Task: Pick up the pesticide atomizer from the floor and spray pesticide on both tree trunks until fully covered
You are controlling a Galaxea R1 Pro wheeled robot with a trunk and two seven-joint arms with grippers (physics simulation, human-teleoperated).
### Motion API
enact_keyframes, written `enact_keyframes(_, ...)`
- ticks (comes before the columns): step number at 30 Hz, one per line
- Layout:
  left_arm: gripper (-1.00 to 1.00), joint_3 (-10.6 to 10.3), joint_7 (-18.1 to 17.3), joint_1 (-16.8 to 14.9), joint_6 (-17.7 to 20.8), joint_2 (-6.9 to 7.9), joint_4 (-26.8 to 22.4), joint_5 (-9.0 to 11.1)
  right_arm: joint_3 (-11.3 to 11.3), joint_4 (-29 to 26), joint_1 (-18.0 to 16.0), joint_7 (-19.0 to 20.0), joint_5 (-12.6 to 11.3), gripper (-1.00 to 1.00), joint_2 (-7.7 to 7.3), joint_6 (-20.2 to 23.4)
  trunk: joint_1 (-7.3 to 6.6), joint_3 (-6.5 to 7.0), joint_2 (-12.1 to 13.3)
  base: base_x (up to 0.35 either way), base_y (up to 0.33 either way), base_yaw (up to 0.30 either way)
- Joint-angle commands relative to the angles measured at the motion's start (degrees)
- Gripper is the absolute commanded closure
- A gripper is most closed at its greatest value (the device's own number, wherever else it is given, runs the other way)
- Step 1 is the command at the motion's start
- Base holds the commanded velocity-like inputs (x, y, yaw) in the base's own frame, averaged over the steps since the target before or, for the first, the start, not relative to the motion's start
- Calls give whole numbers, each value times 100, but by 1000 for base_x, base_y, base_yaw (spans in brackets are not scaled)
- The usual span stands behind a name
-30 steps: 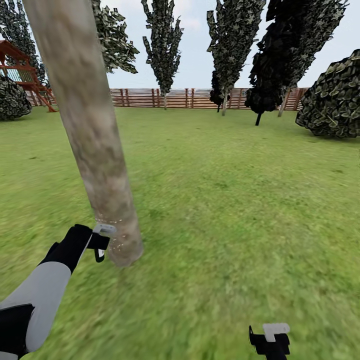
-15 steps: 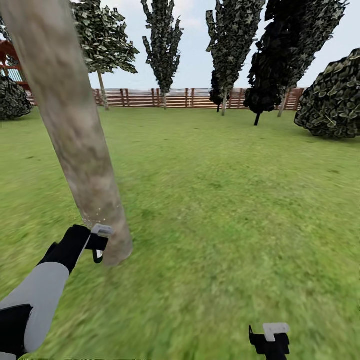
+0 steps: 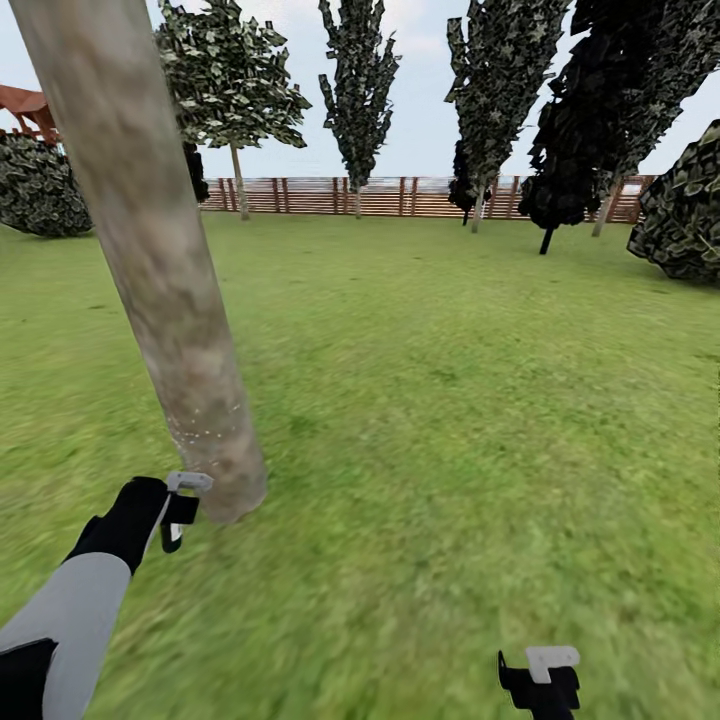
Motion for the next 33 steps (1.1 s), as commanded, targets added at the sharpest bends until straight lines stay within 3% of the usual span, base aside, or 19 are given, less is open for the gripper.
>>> enact_keyframes(1,100,34,-23,-4,19,9,-10,-49,-45,7,-5,-20,61,-100,1,-14,0,-5,-2,93,-271,1)
enact_keyframes(5,100,291,24,-4,2,16,-18,-41,-45,7,-3,-17,61,-100,0,-14,0,-5,-2,95,-271,0)
enact_keyframes(13,100,329,26,-4,-6,5,-19,-51,-45,1,-1,-15,61,-100,5,-14,0,-5,-2,31,-271,3)
enact_keyframes(16,100,317,34,-4,-6,203,-223,-64,-45,1,-5,-15,61,-100,9,-14,0,-5,-2,0,-271,248)
enact_keyframes(19,100,309,40,-4,-6,263,-297,-64,-45,2,-3,-15,61,-100,9,-14,0,-5,-2,34,-265,273)
enact_keyframes(25,100,305,61,-2,-6,123,-304,-45,-45,1,-4,-15,61,-100,9,-14,0,-5,-2,247,-159,278)
enact_keyframes(33,100,314,62,3,-12,101,-234,-42,-38,1,-3,-6,66,-100,9,-14,0,-5,-2,278,-47,278)
